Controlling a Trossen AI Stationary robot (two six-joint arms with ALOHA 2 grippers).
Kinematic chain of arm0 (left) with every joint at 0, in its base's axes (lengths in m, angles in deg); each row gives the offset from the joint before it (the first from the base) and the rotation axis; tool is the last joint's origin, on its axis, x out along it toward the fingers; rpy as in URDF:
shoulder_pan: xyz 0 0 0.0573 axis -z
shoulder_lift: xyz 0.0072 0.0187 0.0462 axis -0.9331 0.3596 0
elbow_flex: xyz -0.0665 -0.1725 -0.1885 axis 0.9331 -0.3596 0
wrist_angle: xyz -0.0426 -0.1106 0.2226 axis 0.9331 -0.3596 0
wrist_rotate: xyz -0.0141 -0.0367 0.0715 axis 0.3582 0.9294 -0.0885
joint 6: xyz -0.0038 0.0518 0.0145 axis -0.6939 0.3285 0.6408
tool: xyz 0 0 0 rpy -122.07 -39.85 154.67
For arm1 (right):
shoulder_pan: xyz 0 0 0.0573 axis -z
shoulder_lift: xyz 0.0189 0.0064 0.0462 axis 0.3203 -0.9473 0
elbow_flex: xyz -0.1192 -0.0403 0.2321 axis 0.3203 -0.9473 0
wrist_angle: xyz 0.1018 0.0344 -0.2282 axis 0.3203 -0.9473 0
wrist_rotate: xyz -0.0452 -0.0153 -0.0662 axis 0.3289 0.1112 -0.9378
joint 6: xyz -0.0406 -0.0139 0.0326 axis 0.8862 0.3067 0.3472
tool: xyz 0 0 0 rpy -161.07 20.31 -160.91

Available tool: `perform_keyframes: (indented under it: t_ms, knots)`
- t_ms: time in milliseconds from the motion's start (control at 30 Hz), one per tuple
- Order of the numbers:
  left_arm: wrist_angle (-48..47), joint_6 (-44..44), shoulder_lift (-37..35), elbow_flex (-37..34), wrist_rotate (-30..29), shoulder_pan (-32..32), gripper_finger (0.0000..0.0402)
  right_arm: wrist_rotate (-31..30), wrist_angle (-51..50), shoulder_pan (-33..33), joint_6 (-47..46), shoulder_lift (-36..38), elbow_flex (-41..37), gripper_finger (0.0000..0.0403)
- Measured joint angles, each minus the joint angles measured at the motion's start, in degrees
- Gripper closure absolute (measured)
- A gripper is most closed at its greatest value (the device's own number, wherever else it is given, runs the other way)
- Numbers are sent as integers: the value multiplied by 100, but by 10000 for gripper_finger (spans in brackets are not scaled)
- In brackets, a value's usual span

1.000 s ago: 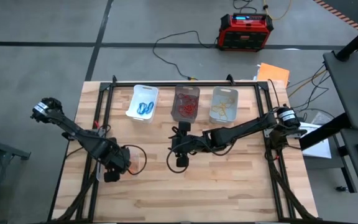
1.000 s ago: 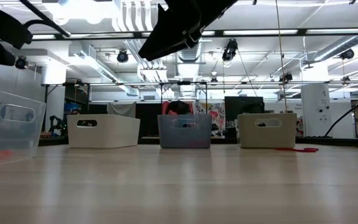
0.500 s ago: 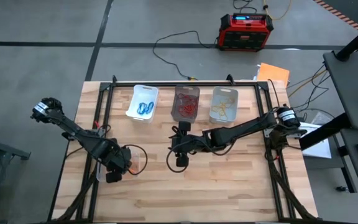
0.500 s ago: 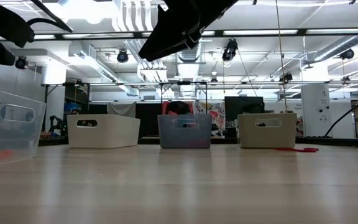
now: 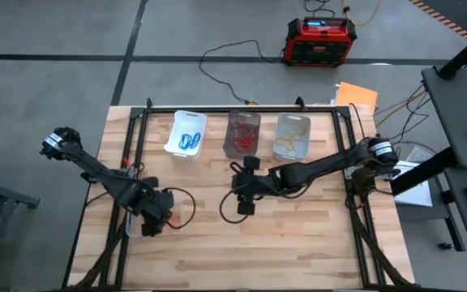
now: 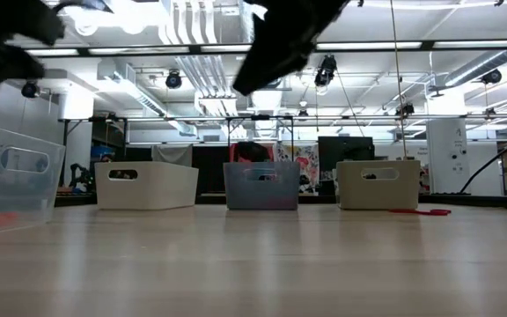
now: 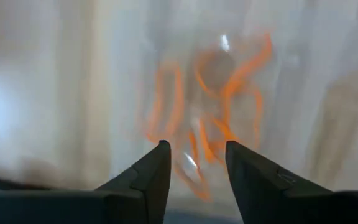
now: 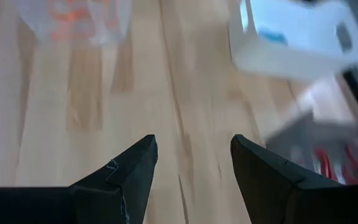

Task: Sort rubber bands into baskets
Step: Put the red rubber band into the black bin

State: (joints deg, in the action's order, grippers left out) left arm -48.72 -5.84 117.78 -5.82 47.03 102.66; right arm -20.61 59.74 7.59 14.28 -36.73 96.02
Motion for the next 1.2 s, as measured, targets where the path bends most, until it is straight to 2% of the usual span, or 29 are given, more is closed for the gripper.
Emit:
perform_keyframes:
  t_ms: [133,233,300,433,533,700,867,1100,1200]
  knots:
    - [291,580,0,270,-1416,0,263,5,-954,3,-568,110,0,202]
    - [909,1552,-15,322,-2409,11,263,17,-1704,51,-1087,158,0,202]
    - [1458,2358,-15,322,-2748,13,263,38,-2312,106,-1505,174,-1,202]
    - [2366,3635,-17,322,-2805,-17,267,41,-3333,162,-2219,234,-114,202]
    - [2691,4155,-42,322,-2810,-20,275,44,-3595,168,-2619,345,-324,202]
    - [2833,4301,-251,217,-2810,-20,287,224,-3625,218,-3071,673,-832,202]
    - [3179,4312,-688,-212,-2812,-23,295,430,-3624,407,-3735,1228,-1484,202]
    - [4588,4602,-1394,-956,-2820,-26,297,706,-3510,1084,-4867,2149,-2731,202]
    - [4979,4659,-1592,-1118,-2819,-26,297,877,-3149,1317,-5007,2384,-3181,202]
